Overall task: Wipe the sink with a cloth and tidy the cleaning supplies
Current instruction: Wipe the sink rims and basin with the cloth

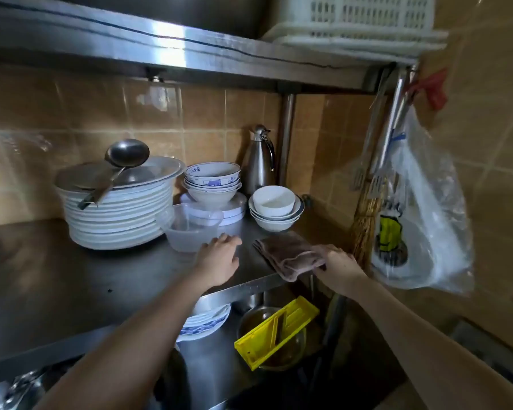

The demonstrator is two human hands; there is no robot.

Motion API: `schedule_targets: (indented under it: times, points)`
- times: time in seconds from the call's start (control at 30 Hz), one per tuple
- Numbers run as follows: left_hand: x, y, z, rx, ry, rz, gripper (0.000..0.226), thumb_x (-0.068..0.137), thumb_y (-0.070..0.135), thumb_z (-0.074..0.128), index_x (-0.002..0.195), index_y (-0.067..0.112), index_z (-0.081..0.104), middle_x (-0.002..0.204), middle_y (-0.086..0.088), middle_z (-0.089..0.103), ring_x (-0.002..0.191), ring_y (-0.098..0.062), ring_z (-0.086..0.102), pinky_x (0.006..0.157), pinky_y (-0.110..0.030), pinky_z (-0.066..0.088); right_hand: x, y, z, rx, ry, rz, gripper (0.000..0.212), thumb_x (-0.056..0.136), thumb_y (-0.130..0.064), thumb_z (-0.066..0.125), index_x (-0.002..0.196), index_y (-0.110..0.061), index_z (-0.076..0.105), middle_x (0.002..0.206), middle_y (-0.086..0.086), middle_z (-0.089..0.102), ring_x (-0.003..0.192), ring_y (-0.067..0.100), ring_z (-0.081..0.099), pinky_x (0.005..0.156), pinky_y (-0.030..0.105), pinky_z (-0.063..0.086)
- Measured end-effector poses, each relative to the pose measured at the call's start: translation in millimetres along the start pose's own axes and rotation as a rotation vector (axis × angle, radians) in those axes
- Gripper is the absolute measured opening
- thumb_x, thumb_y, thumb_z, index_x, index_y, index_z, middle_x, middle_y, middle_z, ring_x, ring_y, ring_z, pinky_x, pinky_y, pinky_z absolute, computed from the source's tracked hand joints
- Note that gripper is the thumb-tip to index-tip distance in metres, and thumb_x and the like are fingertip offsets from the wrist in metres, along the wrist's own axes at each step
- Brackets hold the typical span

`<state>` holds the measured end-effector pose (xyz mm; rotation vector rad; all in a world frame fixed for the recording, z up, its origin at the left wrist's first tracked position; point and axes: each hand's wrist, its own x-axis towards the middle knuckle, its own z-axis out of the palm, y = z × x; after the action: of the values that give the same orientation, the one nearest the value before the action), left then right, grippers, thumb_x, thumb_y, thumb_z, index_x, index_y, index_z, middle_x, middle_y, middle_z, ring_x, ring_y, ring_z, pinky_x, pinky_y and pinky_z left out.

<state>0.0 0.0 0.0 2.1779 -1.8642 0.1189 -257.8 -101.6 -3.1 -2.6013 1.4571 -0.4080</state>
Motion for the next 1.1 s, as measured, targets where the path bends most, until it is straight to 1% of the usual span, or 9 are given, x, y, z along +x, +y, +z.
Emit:
schedule_targets:
  times: [0.07,0.17,0.33,0.43,0.57,0.67,0.77,0.97,1.1]
  points:
    - [11,-5,4,0.011,0.003,0.017,0.042,0.090,0.026,0.048,0.132,0.023,0.040,0.133,-0.006,0.046,0.118,-0.029,0.049,0.097,-0.043,0.037,7,-5,9,-0.023,-0.021,-0.009,0.050,0.085,-0.026,0.053,0.134,-0.032,0.043,0.135,0.002,0.049,0.126,0.025,0.044,0.105,0.041,0.033]
    - [25,-12,16,0.033,-0.005,0.031,0.041,0.089,0.025,0.048,0.130,0.022,0.041,0.130,-0.007,0.048,0.116,-0.029,0.050,0.095,-0.042,0.037,16,-13,26,-0.055,-0.058,-0.063,0.061,0.081,-0.025,0.058,0.139,-0.027,0.040,0.142,0.002,0.044,0.133,0.025,0.036,0.110,0.039,0.026]
    - [37,-22,32,0.013,0.004,0.082,0.040,0.089,0.025,0.048,0.128,0.022,0.042,0.125,-0.006,0.051,0.112,-0.027,0.052,0.091,-0.041,0.040,31,-13,46,-0.130,-0.089,-0.098,0.077,0.076,-0.026,0.071,0.143,-0.030,0.032,0.151,-0.001,0.030,0.141,0.022,0.023,0.115,0.037,0.015]
    - [43,-25,38,0.001,0.014,0.108,0.038,0.089,0.026,0.047,0.127,0.022,0.042,0.124,-0.004,0.051,0.111,-0.025,0.052,0.090,-0.039,0.040,37,-8,57,-0.150,-0.092,-0.104,0.081,0.077,-0.026,0.072,0.145,-0.032,0.029,0.155,-0.001,0.023,0.143,0.021,0.017,0.118,0.040,0.011]
    - [50,-25,45,-0.025,0.017,0.133,0.040,0.090,0.027,0.047,0.130,0.022,0.042,0.126,-0.003,0.051,0.113,-0.024,0.052,0.091,-0.038,0.040,42,-1,67,-0.217,-0.034,-0.136,0.079,0.080,-0.024,0.071,0.144,-0.033,0.027,0.154,-0.003,0.024,0.143,0.020,0.019,0.117,0.044,0.008]
    - [51,-26,48,-0.065,0.013,0.126,0.040,0.090,0.026,0.047,0.129,0.022,0.042,0.127,-0.002,0.050,0.114,-0.023,0.051,0.093,-0.037,0.040,45,1,72,-0.213,-0.010,-0.163,0.075,0.081,-0.029,0.069,0.144,-0.032,0.029,0.152,-0.002,0.029,0.142,0.019,0.022,0.116,0.043,0.009]
    - [51,-25,48,-0.122,0.018,0.108,0.039,0.090,0.026,0.049,0.129,0.022,0.043,0.127,-0.003,0.051,0.114,-0.024,0.052,0.094,-0.038,0.041,45,3,77,-0.213,0.036,-0.185,0.067,0.084,-0.019,0.062,0.143,-0.032,0.033,0.150,-0.001,0.035,0.140,0.019,0.026,0.115,0.042,0.012]
    - [48,-23,44,-0.151,0.026,0.097,0.038,0.091,0.026,0.049,0.128,0.022,0.044,0.126,-0.003,0.051,0.114,-0.023,0.052,0.095,-0.037,0.041,41,6,72,-0.190,0.090,-0.191,0.055,0.088,-0.013,0.055,0.138,-0.034,0.045,0.141,-0.006,0.047,0.133,0.018,0.037,0.108,0.037,0.017]
    - [42,-22,41,-0.150,0.034,0.104,0.038,0.091,0.026,0.048,0.128,0.023,0.045,0.128,-0.001,0.050,0.115,-0.021,0.051,0.095,-0.036,0.042,39,4,66,-0.066,0.139,-0.164,0.040,0.088,-0.013,0.053,0.124,-0.031,0.059,0.129,-0.009,0.058,0.127,0.014,0.044,0.106,0.032,0.023]
